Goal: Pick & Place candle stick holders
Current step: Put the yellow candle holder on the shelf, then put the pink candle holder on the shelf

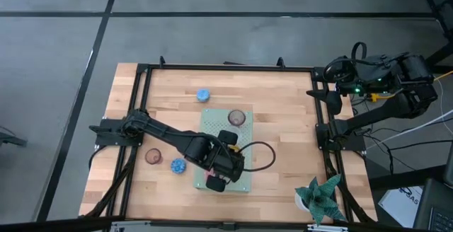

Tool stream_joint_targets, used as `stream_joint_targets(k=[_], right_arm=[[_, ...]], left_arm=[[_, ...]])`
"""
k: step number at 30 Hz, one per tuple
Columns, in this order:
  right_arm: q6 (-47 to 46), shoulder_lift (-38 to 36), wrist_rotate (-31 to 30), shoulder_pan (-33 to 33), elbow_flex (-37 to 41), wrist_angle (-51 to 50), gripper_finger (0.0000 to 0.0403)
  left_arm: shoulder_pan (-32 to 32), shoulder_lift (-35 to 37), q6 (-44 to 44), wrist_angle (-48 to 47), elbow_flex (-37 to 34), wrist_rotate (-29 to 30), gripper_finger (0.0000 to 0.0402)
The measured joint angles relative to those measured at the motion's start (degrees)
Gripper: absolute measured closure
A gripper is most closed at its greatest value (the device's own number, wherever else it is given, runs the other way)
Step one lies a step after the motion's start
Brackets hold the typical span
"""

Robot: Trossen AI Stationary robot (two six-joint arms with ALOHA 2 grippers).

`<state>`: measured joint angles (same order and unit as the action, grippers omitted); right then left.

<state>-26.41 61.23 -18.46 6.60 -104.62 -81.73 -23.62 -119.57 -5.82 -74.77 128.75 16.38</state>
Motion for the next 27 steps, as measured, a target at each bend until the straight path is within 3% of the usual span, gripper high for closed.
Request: stream_joint_targets(k=[11,19,24,27], right_arm=[[-0.2,0.02,0.0,-0.01,0.0,0.0,0.0115],[-0.35,0.17,0.0,-0.01,0.0,0.02,0.0115],[0.05,0.17,0.0,0.0,0.01,0.0,0.0115],[2.48,0.15,0.0,-0.01,0.0,0.0,0.0115]], left_arm=[[-0.67,-0.01,-0.98,-0.24,0.84,-6.17,0.0261],[-1.83,2.14,0.46,0.22,5.44,-3.01,0.0242],[-3.54,6.1,-5.21,-3.14,5.42,-2.47,0.0245],[-5.13,8.59,-9.6,-6.65,5.44,0.71,0.0249]])
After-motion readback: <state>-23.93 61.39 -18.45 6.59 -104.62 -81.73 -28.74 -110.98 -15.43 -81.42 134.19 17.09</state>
